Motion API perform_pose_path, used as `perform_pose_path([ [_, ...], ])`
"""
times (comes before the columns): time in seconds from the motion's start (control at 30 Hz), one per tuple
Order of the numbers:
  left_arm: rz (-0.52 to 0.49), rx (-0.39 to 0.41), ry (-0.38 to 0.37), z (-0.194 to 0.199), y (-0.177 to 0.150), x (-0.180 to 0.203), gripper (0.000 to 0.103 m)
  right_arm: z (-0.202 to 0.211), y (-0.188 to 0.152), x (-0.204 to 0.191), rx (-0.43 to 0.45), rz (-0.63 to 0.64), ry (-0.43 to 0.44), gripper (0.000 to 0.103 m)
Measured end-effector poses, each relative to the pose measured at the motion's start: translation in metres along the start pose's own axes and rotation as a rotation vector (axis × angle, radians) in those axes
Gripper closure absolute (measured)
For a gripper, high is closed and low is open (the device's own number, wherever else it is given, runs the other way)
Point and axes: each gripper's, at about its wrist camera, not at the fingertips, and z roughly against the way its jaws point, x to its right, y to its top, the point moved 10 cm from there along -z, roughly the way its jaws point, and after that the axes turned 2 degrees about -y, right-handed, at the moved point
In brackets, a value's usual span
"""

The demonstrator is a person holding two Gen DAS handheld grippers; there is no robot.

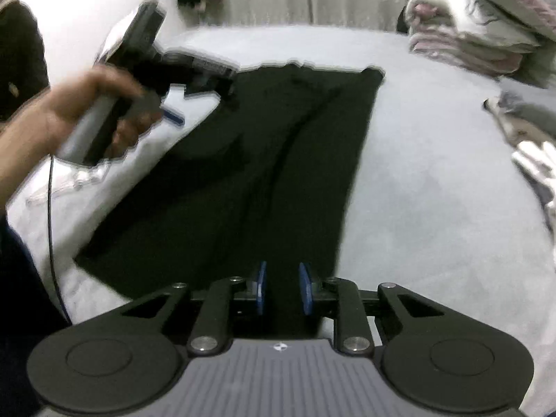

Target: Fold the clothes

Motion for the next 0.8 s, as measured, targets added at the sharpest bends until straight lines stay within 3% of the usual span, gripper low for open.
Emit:
perform_pose_path([
  [0.2,-0.003,-0.007,0.002,-0.004,0.000,0.001,0.000,-0.005,-0.007,0.005,-0.022,-0.037,-0.032,0.080],
  [0.3,-0.012,-0.012,0.011,-0.004,-0.002,0.000,0.000,-0.004,-0.013,0.012,-0.014,-0.051,-0.056,0.101],
  [0.6,-0.007,-0.018,0.011,-0.005,-0.003,0.000,0.000,0.045,-0.012,0.033,0.070,-0.178,-0.080,0.101],
  [0.8,-0.009,-0.018,0.010,-0.005,-0.003,0.001,0.001,0.046,-0.018,0.046,0.070,-0.238,-0.093,0.101],
])
